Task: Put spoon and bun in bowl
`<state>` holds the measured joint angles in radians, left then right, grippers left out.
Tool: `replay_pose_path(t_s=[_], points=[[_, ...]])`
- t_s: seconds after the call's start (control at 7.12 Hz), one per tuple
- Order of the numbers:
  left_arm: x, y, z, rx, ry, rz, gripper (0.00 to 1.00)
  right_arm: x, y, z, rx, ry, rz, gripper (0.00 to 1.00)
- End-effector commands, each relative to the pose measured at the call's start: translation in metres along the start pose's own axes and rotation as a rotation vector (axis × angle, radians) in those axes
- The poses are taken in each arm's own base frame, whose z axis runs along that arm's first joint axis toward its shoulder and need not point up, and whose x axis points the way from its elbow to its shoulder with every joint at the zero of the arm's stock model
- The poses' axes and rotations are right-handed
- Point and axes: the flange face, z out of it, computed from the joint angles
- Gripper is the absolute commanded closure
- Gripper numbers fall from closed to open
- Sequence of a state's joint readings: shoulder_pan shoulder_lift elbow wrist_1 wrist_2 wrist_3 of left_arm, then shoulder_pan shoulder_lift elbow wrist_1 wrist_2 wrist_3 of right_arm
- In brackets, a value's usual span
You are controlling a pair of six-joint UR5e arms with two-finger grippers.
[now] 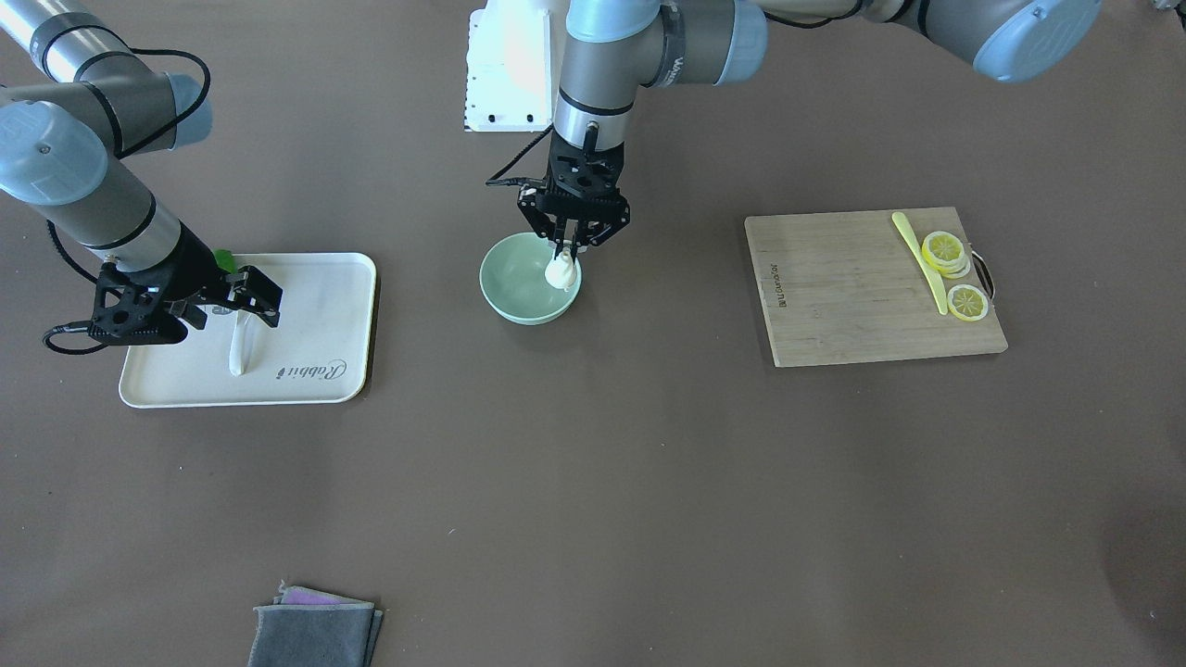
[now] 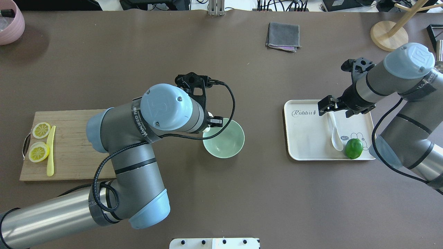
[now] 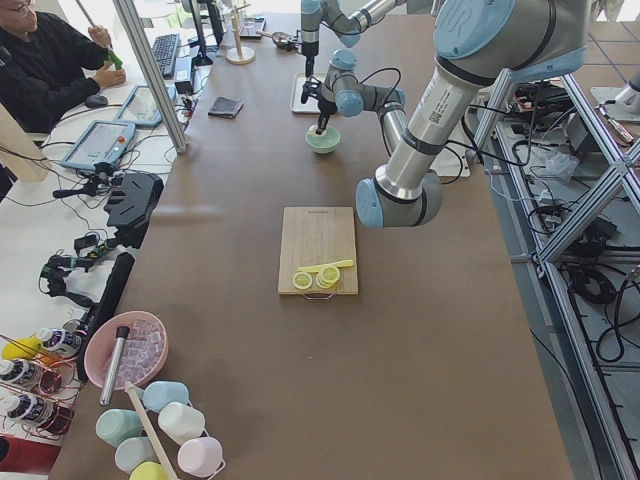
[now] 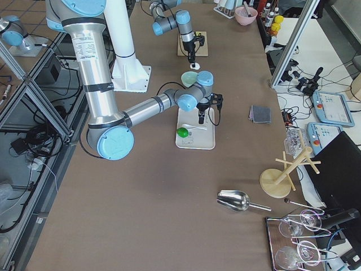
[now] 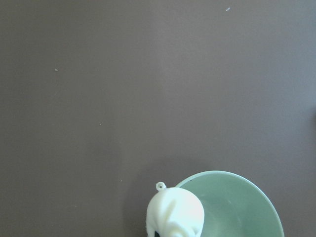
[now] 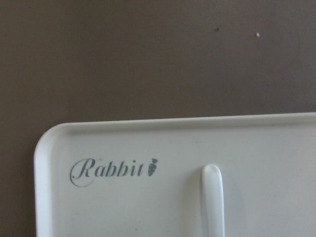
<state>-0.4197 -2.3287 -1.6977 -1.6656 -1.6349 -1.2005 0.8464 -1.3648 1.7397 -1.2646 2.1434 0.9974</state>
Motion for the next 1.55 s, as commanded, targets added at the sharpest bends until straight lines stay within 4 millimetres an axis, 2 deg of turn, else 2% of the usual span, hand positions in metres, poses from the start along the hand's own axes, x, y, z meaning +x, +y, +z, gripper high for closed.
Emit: replay_pose_path(t_s=[0.0, 0.28, 0.42, 0.56, 0.7, 0.84, 1.12, 1.4], points=[[0.029, 0.022, 0.019, 0.019, -0.02, -0.008, 1.0, 0.008, -0.004, 0.01, 0.0, 0.025, 0.014, 0.0], [0.03, 0.025, 0.026, 0.012, -0.031, -0.004, 1.0, 0.006, -0.003, 0.008, 0.001, 0.02, 0.017, 0.0], [0.038, 0.022, 0.032, 0.009, -0.039, 0.001, 0.71, 0.01, -0.004, 0.012, -0.002, 0.03, 0.023, 0.0], [0.041, 0.021, 0.032, 0.015, -0.026, 0.003, 0.29, 0.015, -0.009, 0.02, 0.01, 0.057, 0.029, 0.0], [0.04, 0.021, 0.032, 0.016, -0.024, 0.003, 0.2, 0.016, -0.022, 0.036, 0.009, 0.082, 0.041, 0.0], [0.04, 0.02, 0.032, 0.02, -0.024, 0.005, 0.03, 0.013, -0.026, 0.039, 0.006, 0.082, 0.042, 0.0], [0.036, 0.011, 0.029, 0.048, -0.028, 0.016, 0.03, 0.007, -0.024, 0.037, 0.006, 0.074, 0.037, 0.0], [0.03, -0.003, 0.026, 0.063, -0.032, 0.005, 0.03, 0.004, -0.021, 0.04, 0.0, 0.073, 0.031, 0.05]])
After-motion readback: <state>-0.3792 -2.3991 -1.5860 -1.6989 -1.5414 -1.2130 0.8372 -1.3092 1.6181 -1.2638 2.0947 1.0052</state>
